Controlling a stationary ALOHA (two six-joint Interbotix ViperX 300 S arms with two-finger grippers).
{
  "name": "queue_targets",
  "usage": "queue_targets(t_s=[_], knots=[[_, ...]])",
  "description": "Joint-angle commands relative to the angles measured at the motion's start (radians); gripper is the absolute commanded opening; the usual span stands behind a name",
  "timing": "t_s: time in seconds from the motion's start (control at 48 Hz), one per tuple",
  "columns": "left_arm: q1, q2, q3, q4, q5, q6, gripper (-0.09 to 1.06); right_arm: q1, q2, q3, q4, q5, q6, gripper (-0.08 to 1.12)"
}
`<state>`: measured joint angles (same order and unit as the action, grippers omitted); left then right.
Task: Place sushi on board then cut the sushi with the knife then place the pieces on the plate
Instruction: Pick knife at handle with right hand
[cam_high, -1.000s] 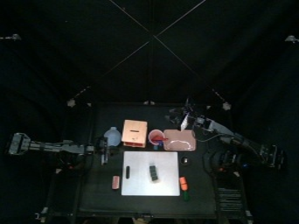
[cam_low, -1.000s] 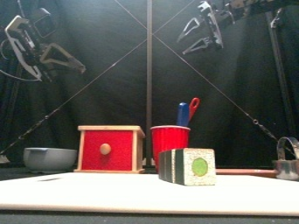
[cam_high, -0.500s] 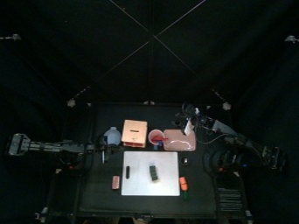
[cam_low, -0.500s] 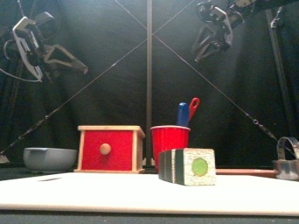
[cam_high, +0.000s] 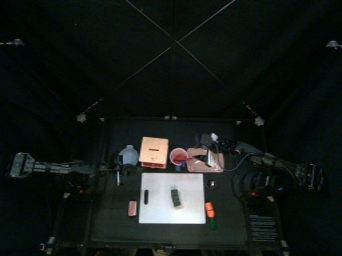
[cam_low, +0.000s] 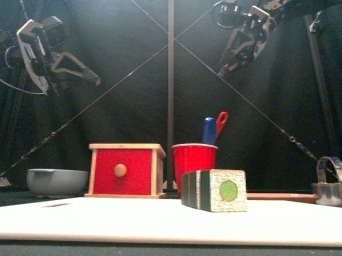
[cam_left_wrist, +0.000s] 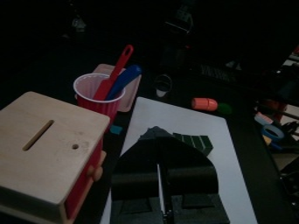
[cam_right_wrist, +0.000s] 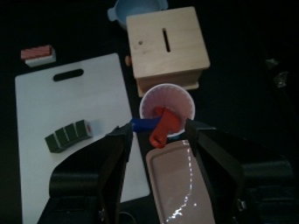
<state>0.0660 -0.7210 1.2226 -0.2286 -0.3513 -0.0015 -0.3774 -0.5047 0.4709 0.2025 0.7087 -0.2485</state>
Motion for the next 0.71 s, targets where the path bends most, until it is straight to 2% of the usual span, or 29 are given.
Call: queue_targets(t_s=[0.021, 0.25, 0.375, 0.708], knots=[[0.003, 0.003, -0.028, -0.002, -0.009, 0.0, -0.03, 0.034, 0.006, -0.012, -0.028, 0.002, -0.003, 0.85], [0.006, 0.003, -0.021, -0.002, -0.009, 0.003, -0.03, 0.106, 0.051, -0.005, -0.1, 0.031, 0.005, 0.85], [0.017, 0.003, -0.02, -0.002, -0.009, 0.003, -0.03, 0.123, 0.091, -0.009, -0.152, 0.035, 0.005, 0.85], [0.018, 0.003, -0.014, -0.002, -0.009, 0.002, -0.03, 0.137, 0.193, -0.054, -0.281, 0.114, -0.002, 0.85]])
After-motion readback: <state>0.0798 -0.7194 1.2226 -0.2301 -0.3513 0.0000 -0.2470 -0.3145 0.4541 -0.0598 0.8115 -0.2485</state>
